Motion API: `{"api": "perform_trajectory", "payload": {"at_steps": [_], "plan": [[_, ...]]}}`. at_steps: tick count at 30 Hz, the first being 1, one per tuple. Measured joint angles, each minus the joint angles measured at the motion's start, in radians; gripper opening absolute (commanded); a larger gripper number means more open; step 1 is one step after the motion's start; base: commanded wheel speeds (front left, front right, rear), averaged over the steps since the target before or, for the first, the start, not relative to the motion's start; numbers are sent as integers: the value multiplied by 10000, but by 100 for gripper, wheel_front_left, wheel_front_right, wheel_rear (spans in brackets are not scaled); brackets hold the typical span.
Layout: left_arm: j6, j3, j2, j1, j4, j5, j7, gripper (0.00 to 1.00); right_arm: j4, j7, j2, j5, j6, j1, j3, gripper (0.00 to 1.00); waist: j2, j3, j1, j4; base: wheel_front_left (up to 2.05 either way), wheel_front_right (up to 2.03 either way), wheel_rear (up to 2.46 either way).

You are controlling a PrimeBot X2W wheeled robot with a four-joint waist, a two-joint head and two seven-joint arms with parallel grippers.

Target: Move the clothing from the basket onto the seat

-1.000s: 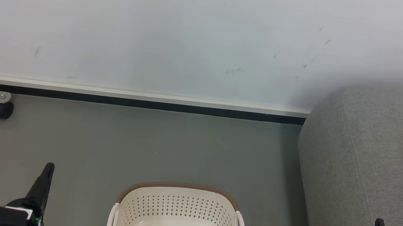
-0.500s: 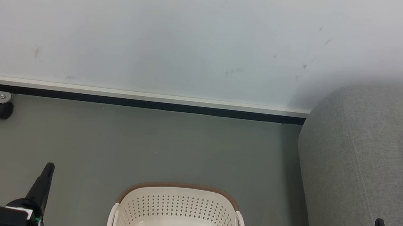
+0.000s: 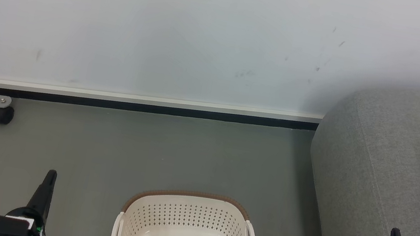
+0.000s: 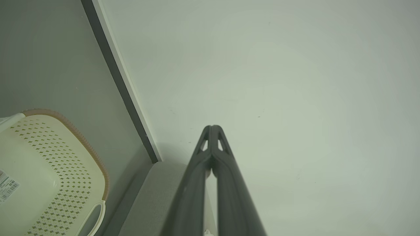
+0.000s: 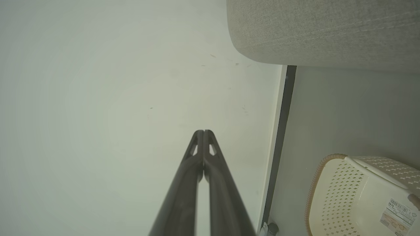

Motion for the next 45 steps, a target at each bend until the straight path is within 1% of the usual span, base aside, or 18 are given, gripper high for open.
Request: {"api": "perform_trajectory", "payload": {"at_steps": [45], "plan": [[0,-2,0,-1,0,0,0,0,-2,0,2,10,0,-1,0,0,0,1,0,0,0,0,0]]}}
